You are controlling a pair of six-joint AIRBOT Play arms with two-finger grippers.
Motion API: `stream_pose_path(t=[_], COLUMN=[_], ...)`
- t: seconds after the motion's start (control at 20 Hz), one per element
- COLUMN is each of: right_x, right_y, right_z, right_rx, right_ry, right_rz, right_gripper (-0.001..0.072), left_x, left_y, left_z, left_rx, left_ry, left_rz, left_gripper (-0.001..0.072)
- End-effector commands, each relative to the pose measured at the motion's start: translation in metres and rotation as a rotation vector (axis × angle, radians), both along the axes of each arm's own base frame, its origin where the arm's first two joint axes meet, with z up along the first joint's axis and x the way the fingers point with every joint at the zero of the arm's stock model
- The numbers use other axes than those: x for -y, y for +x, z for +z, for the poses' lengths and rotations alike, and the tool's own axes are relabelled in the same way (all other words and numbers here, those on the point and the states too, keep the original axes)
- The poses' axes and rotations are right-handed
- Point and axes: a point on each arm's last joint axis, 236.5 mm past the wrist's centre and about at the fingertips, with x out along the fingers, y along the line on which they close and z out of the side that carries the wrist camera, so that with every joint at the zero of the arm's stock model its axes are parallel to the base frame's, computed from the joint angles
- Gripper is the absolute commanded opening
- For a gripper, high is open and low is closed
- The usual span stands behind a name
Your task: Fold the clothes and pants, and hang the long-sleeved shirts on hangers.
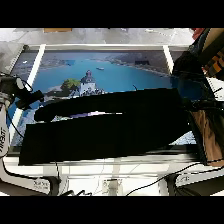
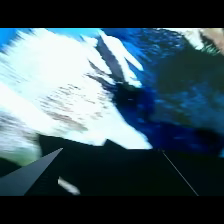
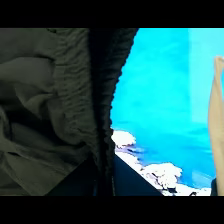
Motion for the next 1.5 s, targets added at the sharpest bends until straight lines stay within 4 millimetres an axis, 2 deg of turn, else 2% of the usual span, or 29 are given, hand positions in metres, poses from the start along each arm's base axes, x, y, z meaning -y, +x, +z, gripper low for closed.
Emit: stream_pose_path(t=[0.0, 0.1, 0.2, 0.3, 0.4, 0.5, 0.65, 0.8, 1.05, 1.25, 1.45], right_x=[0.003, 0.003, 0.003, 0.003, 0.003, 0.004, 0.004, 0.005, 0.005, 0.004, 0.004], right_y=[0.001, 0.001, 0.001, 0.001, 0.001, 0.002, 0.002, 0.001, 0.001, 0.0, -0.005], right_z=[-0.001, -0.001, -0.001, -0.001, -0.001, -0.001, -0.001, -0.002, -0.002, -0.003, -0.007], right_rx=[0.004, 0.004, 0.004, 0.004, 0.004, 0.005, 0.006, 0.003, 0.002, -0.001, -0.018], right_ry=[-0.012, -0.012, -0.012, -0.012, -0.013, -0.015, -0.016, -0.02, -0.022, -0.02, -0.026], right_rz=[-0.007, -0.006, -0.006, -0.006, -0.006, -0.008, -0.009, -0.007, -0.006, -0.006, 0.005], right_gripper=[0.002, 0.0021, 0.0021, 0.0021, 0.0021, 0.0021, 0.0021, 0.0021, 0.0021, 0.0021, 0.0021], left_x=[0.024, 0.024, 0.022, 0.017, 0.021, 0.031, 0.035, 0.039, 0.064, 0.074, 0.077], left_y=[0.017, 0.017, 0.015, 0.013, 0.01, -0.005, -0.036, -0.055, -0.044, -0.039, -0.04], left_z=[-0.019, -0.026, -0.029, -0.03, -0.031, -0.032, -0.034, -0.033, -0.025, -0.021, -0.021], left_rx=[0.054, 0.04, 0.033, 0.032, 0.018, -0.048, -0.176, -0.25, -0.177, -0.14, -0.094], left_ry=[-0.208, -0.212, -0.23, -0.247, -0.284, -0.337, -0.364, -0.376, -0.449, -0.483, -0.413], left_rz=[0.101, 0.108, 0.177, 0.255, 0.281, 0.294, 0.274, 0.158, -0.157, -0.236, -0.622], left_gripper=[0.0707, 0.0694, 0.0608, 0.0608, 0.0608, 0.0608, 0.0608, 0.0595, 0.0595, 0.0595, 0.0596])
